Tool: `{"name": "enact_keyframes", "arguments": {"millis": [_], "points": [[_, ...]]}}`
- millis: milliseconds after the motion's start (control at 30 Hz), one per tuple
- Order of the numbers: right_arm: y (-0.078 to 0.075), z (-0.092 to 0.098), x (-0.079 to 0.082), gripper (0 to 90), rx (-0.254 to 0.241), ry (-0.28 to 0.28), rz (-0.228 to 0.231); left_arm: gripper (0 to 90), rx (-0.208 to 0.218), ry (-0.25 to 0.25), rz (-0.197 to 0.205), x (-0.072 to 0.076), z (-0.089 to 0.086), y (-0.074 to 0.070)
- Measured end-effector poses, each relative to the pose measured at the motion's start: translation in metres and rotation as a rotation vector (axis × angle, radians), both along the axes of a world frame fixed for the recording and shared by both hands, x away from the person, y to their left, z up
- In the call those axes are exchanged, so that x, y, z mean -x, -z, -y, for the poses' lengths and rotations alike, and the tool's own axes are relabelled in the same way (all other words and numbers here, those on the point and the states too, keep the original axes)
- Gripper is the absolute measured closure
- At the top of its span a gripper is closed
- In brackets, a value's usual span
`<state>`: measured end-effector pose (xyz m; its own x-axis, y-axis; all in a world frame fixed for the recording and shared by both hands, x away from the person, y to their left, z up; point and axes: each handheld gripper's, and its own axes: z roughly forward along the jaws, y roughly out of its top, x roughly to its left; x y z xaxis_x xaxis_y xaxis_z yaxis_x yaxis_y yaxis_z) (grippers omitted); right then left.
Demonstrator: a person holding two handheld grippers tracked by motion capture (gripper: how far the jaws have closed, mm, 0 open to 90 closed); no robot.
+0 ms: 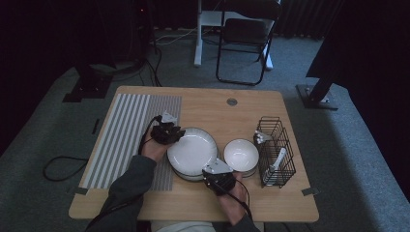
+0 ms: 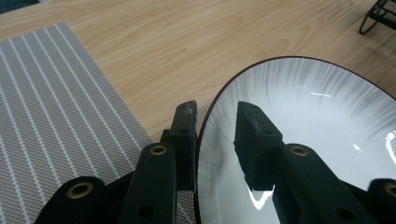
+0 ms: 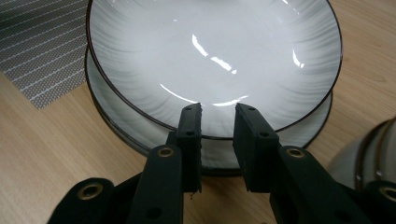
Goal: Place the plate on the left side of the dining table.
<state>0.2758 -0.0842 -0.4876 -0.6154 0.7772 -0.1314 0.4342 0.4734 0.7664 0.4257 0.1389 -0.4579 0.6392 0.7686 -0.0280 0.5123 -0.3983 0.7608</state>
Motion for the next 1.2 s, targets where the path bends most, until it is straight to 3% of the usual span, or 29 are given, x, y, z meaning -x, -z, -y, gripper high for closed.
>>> {"name": "enact_keyframes", "arguments": {"millis": [133, 167, 367, 500, 833, 1033, 1200], "points": [[0.002, -0.005, -0.001, 72.3, -0.007, 0.012, 0.004, 69.7, 0.001, -0.008, -0.004, -0.001, -0.003, 0.0], [0.003, -0.008, -0.001, 73.3, -0.008, 0.017, 0.011, 69.7, 0.025, -0.01, -0.012, -0.003, -0.008, 0.001], [0.003, -0.008, -0.001, 73.1, -0.017, 0.021, 0.004, 67.4, 0.042, 0.001, -0.039, -0.005, -0.01, 0.002], [0.003, -0.008, -0.001, 73.0, -0.019, 0.022, 0.004, 66.3, 0.036, 0.0, -0.08, -0.006, -0.013, 0.009], [0.003, -0.008, -0.001, 73.1, -0.016, 0.019, 0.007, 67.2, 0.08, 0.039, -0.175, -0.012, -0.016, 0.014], [0.004, -0.007, -0.001, 73.3, -0.014, 0.018, 0.009, 71.6, 0.097, 0.028, -0.179, -0.013, -0.019, 0.013], [0.004, -0.007, -0.002, 73.3, -0.008, 0.026, 0.014, 76.8, 0.137, 0.024, -0.163, -0.012, -0.023, 0.011]]}}
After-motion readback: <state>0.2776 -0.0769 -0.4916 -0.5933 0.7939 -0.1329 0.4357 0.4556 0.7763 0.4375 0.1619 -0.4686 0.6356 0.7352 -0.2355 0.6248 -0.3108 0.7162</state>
